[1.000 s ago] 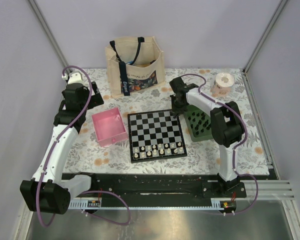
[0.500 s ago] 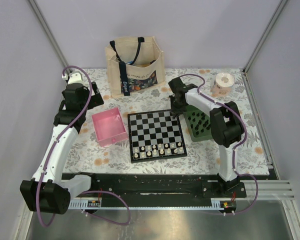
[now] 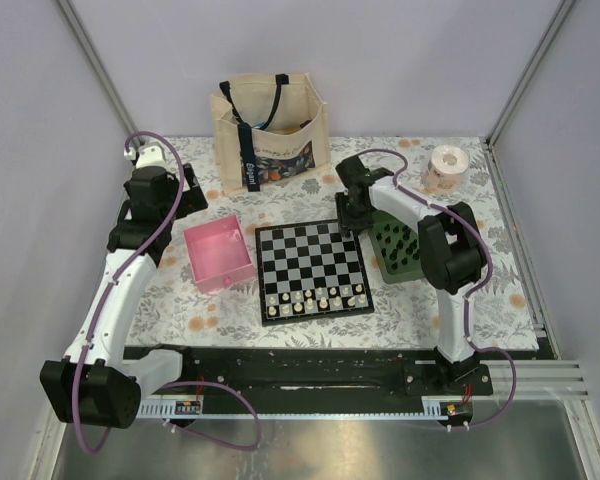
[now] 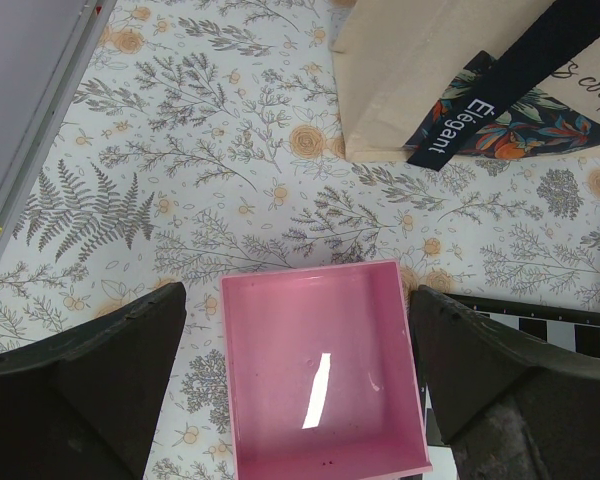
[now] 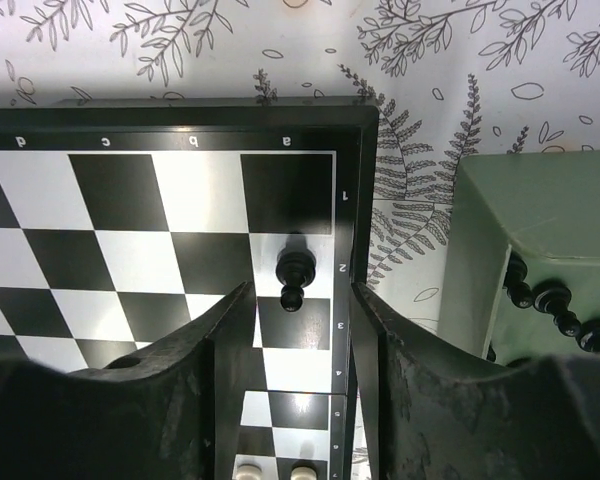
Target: Set up the chess pieces on the board
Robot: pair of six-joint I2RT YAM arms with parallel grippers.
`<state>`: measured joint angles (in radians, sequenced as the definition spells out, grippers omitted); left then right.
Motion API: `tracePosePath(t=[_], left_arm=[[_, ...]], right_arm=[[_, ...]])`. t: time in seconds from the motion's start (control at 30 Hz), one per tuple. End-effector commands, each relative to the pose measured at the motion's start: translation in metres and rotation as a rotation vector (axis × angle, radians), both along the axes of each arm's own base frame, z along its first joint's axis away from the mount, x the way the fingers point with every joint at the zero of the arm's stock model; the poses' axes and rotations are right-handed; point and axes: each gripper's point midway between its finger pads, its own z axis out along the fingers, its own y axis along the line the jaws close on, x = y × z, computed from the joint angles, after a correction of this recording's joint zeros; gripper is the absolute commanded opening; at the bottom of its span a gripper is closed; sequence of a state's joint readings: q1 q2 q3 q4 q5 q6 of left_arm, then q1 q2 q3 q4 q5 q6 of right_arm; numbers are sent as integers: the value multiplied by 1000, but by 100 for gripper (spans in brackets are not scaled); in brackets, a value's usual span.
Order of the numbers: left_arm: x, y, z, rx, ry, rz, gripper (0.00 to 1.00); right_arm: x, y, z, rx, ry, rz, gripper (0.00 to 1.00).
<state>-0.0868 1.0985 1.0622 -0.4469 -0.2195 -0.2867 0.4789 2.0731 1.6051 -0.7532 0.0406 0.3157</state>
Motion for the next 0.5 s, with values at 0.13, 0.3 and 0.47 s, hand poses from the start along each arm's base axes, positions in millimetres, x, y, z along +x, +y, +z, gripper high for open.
tracePosePath(t=[0.13,0.3,0.47], left_arm=[[3,-1,15,-1,-50,-13,99],[3,-1,12,1,-44,-11,99],[4,-1,13,-1,-44,-15,99]], right_arm=[[17,21,78,113,-162,49,56],[22,-10,134,53,-332,-22,57],[20,-77,134,67,-339,-214,52]])
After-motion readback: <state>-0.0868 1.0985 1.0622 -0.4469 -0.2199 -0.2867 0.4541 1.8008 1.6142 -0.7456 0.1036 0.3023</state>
